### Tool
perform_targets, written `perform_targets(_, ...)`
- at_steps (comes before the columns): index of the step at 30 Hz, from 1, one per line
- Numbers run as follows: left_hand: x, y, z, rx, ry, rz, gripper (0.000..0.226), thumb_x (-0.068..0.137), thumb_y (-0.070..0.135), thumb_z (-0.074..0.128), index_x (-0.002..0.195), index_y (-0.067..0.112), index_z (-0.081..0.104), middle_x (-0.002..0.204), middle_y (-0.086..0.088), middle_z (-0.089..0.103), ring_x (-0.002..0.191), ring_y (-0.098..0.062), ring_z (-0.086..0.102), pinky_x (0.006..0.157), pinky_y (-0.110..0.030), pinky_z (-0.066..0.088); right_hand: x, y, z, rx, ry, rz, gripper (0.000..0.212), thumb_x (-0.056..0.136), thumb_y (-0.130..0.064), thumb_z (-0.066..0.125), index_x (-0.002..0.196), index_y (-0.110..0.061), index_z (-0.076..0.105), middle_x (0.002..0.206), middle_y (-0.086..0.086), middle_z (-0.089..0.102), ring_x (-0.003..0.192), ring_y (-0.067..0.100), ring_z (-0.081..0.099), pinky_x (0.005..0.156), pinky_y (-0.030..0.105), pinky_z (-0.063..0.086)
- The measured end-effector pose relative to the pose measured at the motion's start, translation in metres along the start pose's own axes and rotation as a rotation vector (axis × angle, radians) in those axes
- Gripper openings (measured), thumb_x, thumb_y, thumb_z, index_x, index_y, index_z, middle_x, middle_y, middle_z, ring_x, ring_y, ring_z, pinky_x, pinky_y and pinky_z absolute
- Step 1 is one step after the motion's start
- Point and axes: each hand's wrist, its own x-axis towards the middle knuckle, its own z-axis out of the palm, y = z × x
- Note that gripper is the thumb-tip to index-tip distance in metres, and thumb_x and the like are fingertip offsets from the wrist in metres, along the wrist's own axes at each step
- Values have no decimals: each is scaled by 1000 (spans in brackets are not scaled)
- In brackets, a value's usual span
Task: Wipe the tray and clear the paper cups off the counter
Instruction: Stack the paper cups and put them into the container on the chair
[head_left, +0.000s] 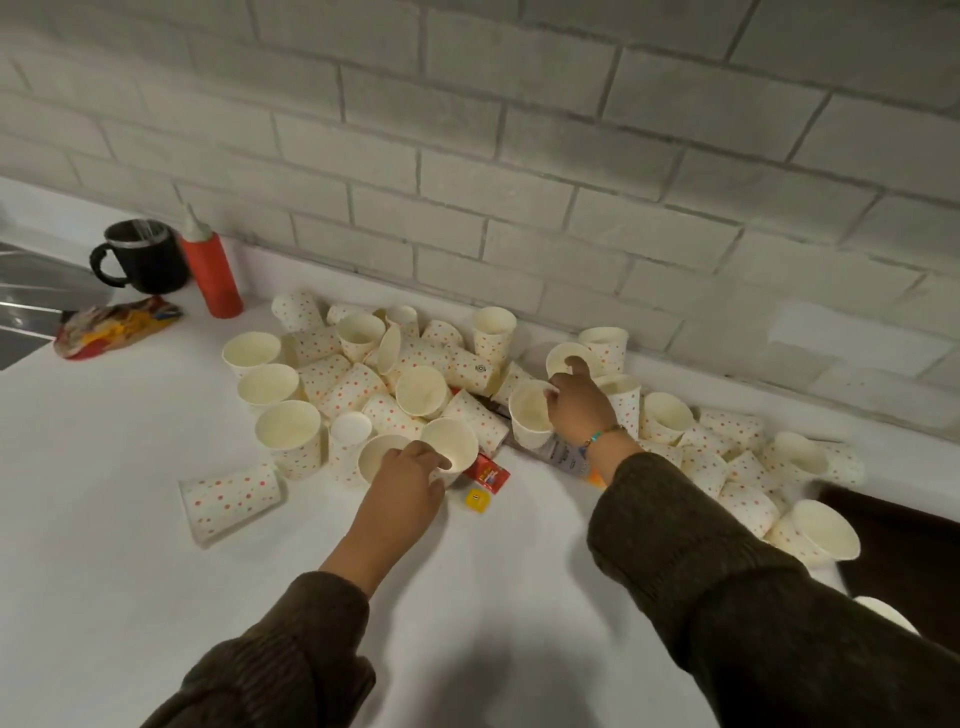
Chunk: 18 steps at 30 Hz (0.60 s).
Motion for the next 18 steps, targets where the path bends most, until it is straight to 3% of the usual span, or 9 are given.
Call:
perform_targets(3, -8, -1, -5, -34, -16, -4, 25, 87, 15, 58, 111, 18, 65, 125, 1, 59, 110, -22, 52, 94, -33, 44, 9, 1, 2, -31, -93, 98, 41, 96, -13, 41, 136, -4, 43, 157, 9, 10, 124, 32, 47, 97, 33, 39)
perform_targets(7, -15, -6, -13, -53, -24, -16, 28, 87, 12, 56, 113, 17, 65, 128, 1, 58, 113, -20, 52, 96, -34, 44, 12, 2, 8, 0, -89, 187, 32, 95, -12, 43, 123, 2, 50, 133, 18, 50, 114, 34, 54, 89, 34, 44)
perform_targets(9, -18, -8, -17, -49, -14, -18, 30, 87, 12, 56, 116, 16, 64, 128, -1, 58, 114, -20, 53, 97, -33, 44, 9, 0, 10, 16, -62, 195, 27, 95, -12, 44, 115, 3, 55, 121, 20, 59, 109, 34, 57, 84, 32, 45)
perform_targets(18, -37, -8, -32, -194, 97, -72, 34, 88, 12, 49, 119, 18, 63, 124, -3, 60, 110, -19, 55, 94, -24, 39, -57, -18, 4, 176, 321, -69, 31, 93, -10, 46, 119, -6, 63, 126, 11, 60, 114, 28, 54, 97, 30, 40)
